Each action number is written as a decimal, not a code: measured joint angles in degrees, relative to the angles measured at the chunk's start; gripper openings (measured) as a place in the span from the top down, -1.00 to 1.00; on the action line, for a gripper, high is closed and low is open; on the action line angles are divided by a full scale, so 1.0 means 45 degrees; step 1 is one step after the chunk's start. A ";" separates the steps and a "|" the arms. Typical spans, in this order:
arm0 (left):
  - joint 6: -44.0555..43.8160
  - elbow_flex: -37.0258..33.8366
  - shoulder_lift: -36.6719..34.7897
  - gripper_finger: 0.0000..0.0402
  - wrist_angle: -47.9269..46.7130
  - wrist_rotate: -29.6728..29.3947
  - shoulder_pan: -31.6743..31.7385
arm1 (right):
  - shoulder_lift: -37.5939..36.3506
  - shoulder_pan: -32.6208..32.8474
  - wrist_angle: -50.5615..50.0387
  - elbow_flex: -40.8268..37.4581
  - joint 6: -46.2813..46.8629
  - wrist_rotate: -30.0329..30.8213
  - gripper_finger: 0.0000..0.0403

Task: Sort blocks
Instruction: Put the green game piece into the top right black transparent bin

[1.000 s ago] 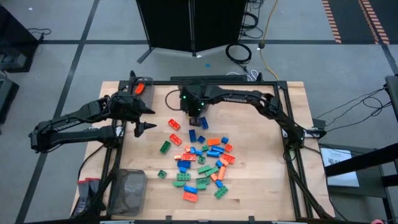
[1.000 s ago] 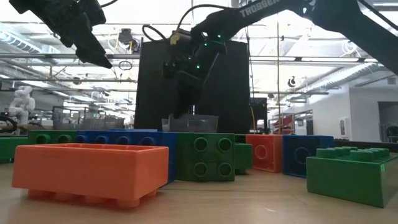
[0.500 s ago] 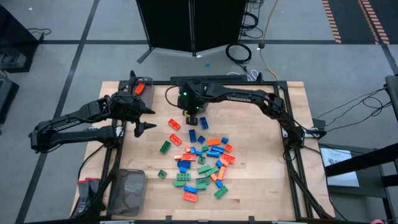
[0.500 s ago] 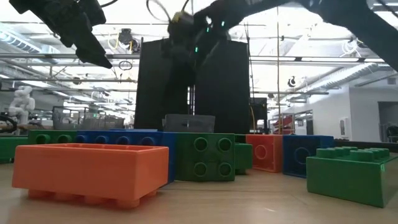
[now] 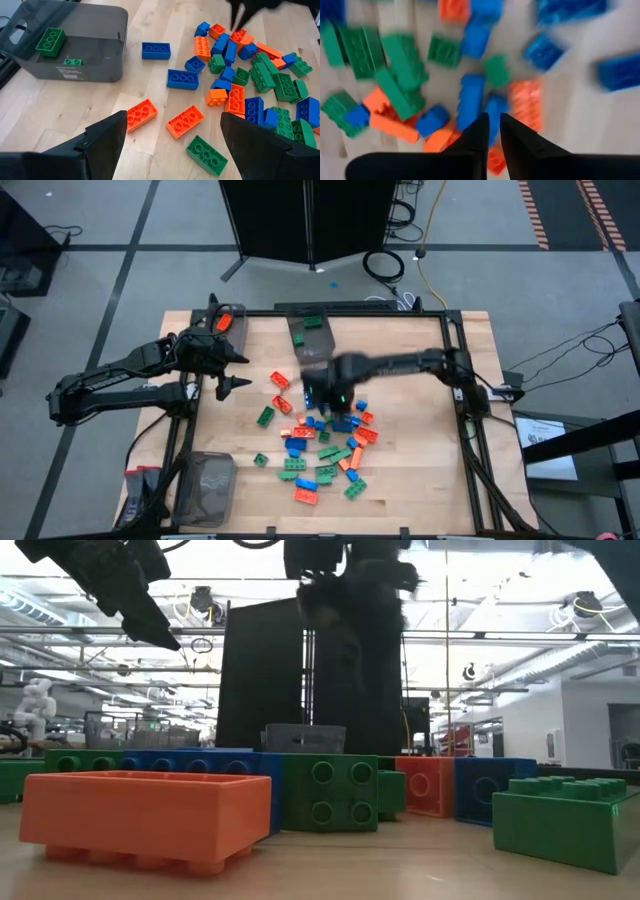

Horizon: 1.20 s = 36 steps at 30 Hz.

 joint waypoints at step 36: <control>0.0006 0.0000 0.0000 -0.61 0.0007 0.0000 0.0000 | 0.0370 0.6964 0.4880 -0.1391 0.3317 0.2392 -0.26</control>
